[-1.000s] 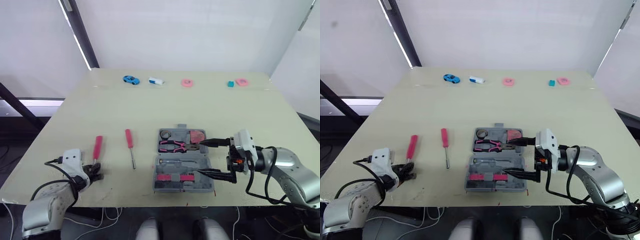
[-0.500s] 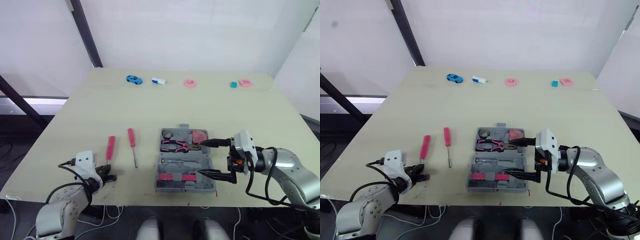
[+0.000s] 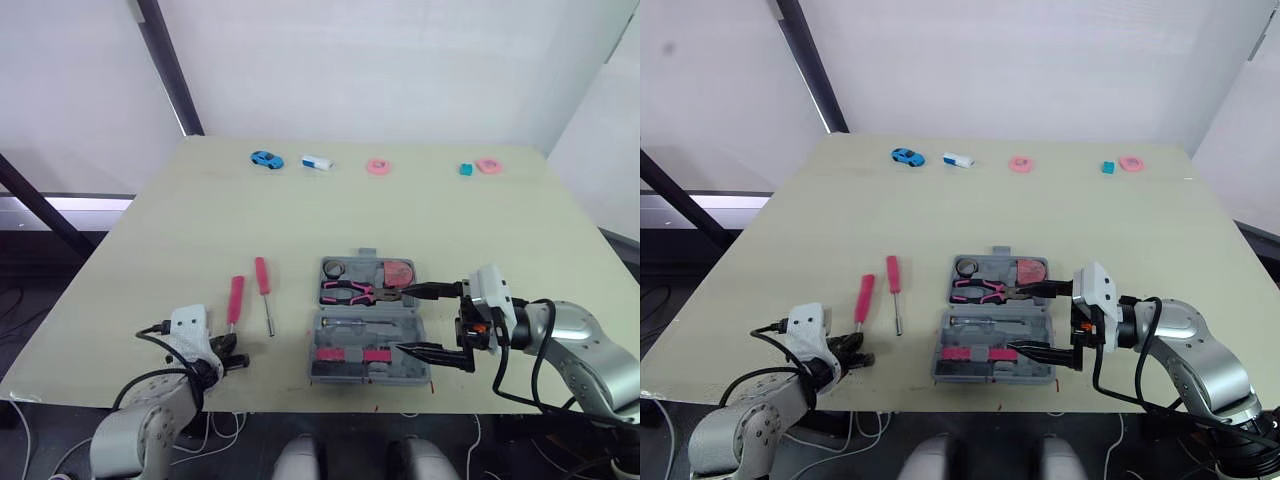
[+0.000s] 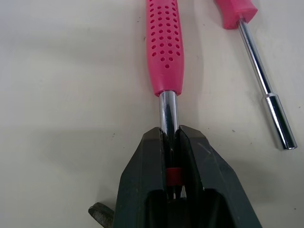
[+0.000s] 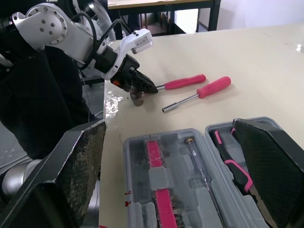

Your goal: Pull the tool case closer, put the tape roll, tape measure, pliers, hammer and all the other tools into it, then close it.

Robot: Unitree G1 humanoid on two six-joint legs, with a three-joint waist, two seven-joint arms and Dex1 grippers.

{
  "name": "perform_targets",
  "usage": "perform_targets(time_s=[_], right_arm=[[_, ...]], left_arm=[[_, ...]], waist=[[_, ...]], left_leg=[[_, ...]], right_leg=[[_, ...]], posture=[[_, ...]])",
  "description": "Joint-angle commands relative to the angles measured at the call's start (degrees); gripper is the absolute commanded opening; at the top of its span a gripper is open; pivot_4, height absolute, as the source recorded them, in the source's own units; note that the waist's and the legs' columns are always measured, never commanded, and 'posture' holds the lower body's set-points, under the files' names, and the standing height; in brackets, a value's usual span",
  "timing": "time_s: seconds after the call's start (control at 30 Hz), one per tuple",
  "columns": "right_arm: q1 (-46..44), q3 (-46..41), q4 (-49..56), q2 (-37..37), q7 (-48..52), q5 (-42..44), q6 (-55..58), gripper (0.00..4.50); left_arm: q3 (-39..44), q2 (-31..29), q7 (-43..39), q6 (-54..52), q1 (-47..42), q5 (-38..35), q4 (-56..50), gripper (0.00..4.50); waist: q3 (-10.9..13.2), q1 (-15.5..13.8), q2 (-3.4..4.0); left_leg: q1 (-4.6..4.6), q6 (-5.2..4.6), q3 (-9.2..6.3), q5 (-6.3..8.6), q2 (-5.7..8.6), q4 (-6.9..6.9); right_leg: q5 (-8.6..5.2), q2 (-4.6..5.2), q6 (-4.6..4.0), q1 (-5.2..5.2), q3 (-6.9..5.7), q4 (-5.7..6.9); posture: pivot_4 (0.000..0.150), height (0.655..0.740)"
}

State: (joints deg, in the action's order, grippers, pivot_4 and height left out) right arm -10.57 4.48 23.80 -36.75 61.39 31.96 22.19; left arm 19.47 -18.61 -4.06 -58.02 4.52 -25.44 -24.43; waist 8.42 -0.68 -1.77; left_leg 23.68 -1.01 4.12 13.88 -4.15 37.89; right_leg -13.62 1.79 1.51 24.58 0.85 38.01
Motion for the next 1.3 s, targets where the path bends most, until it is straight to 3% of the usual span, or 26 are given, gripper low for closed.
perform_targets(time_s=[0.03, 0.07, 0.27, 0.4, 0.5, 0.57, 0.7, 0.83, 0.97, 1.13, 1.3], right_arm=[[-0.63, -1.39, 2.07, -0.35, -0.08, 1.16, -0.31, 4.50], [-0.59, -1.47, 2.00, -0.47, -0.02, 1.16, -0.36, 4.50], [-0.63, -2.14, 2.55, -0.74, -0.45, 1.72, 0.07, 4.50], [-0.78, -2.47, 3.90, -0.87, -1.30, 2.55, 1.07, 4.50], [-0.42, -3.38, 6.26, -1.47, -2.26, 4.11, 2.85, 4.50], [-0.14, -4.08, 7.46, -2.16, -2.52, 5.47, 4.15, 4.50], [0.02, -5.41, 9.10, -3.85, -2.54, 7.95, 6.05, 4.50], [-0.53, -5.77, 9.17, -4.99, -2.13, 8.71, 6.71, 4.50], [-0.62, -5.73, 8.74, -4.80, -2.53, 8.77, 6.54, 4.50], [-0.16, -5.38, 8.33, -4.79, -2.21, 8.55, 6.30, 4.50], [-0.75, -4.96, 6.88, -4.84, -1.30, 8.46, 6.27, 4.50]], left_arm=[[0.64, 0.51, 0.35, -0.92, 0.18, -0.21, -2.32, 1.02], [1.09, 0.57, 0.55, -1.79, 0.32, -0.52, -3.09, 1.08], [6.22, -2.01, -1.35, -6.68, 1.85, -3.83, -9.84, 3.78], [9.99, -6.77, -6.38, -9.63, 1.30, -8.39, -12.38, 3.78], [9.51, -18.38, -17.68, -8.96, -0.09, -11.54, -9.44, 3.78], [6.90, -26.51, -25.45, -4.31, -0.48, -9.92, -5.84, 3.78], [-1.70, -42.58, -46.49, 13.04, -4.44, -4.06, 7.29, 3.78], [-14.28, -51.98, -64.19, 38.84, -13.59, 8.25, 21.15, 3.78], [-26.78, -53.53, -75.38, 68.82, -28.45, 22.83, 36.84, 3.78], [-38.39, -49.69, -81.01, 100.16, -46.65, 36.99, 53.76, 3.78], [-44.82, -44.92, -80.91, 113.94, -53.93, 43.35, 63.39, 3.78]], waist=[[0.00, 0.00, 0.00], [0.00, 0.00, 0.00], [0.01, 0.40, -0.03], [0.02, 0.60, -0.02], [0.02, 0.49, -0.03], [0.03, 0.39, -0.03], [0.09, 0.08, 0.08], [0.14, -0.15, 0.14], [0.17, -0.27, 0.15], [0.18, -0.27, 0.13], [0.18, -0.06, 0.13]], left_leg=[[0.00, 0.00, 0.00, 0.00, 0.00, 0.00], [0.00, 0.00, 0.00, 0.00, 0.00, 0.01], [0.01, 0.00, -0.03, 0.00, -0.03, 0.02], [0.01, 0.00, -0.05, 0.00, -0.04, 0.02], [0.04, 0.00, -0.10, 0.00, -0.04, 0.08], [0.04, 0.00, -0.07, 0.00, -0.04, 0.10], [0.02, 0.01, 0.02, 0.00, -0.04, 0.08], [0.09, 0.01, 0.11, 0.01, -0.03, 0.03], [0.14, 0.01, 0.16, 0.01, -0.03, 0.00], [0.20, 0.00, 0.20, 0.01, -0.02, 0.05], [0.24, -0.01, 0.22, 0.01, -0.05, 0.22]], right_leg=[[0.00, 0.00, 0.00, 0.00, 0.00, 0.00], [0.00, 0.00, 0.00, 0.00, 0.00, 0.00], [0.00, -0.04, -0.01, 0.00, -0.01, 0.01], [-0.01, -0.04, -0.02, 0.01, -0.03, 0.03], [-0.06, -0.04, -0.11, 0.01, -0.10, 0.04], [-0.12, -0.01, -0.20, 0.01, -0.09, 0.05], [-0.13, 0.02, -0.22, 0.03, -0.10, -0.04], [-0.13, 0.11, -0.22, 0.13, -0.12, -0.07], [-0.13, 0.10, -0.23, 0.15, -0.11, -0.09], [-0.13, 0.02, -0.21, 0.15, -0.07, -0.09], [0.00, -0.03, 0.03, 0.15, 0.02, -0.05]], posture=[[0.150, 0.7400], [0.150, 0.7400], [0.150, 0.7400], [0.150, 0.7400], [0.150, 0.7400], [0.150, 0.7400], [0.150, 0.7400], [0.150, 0.7400], [0.150, 0.7400], [0.150, 0.7400], [0.150, 0.7400]])
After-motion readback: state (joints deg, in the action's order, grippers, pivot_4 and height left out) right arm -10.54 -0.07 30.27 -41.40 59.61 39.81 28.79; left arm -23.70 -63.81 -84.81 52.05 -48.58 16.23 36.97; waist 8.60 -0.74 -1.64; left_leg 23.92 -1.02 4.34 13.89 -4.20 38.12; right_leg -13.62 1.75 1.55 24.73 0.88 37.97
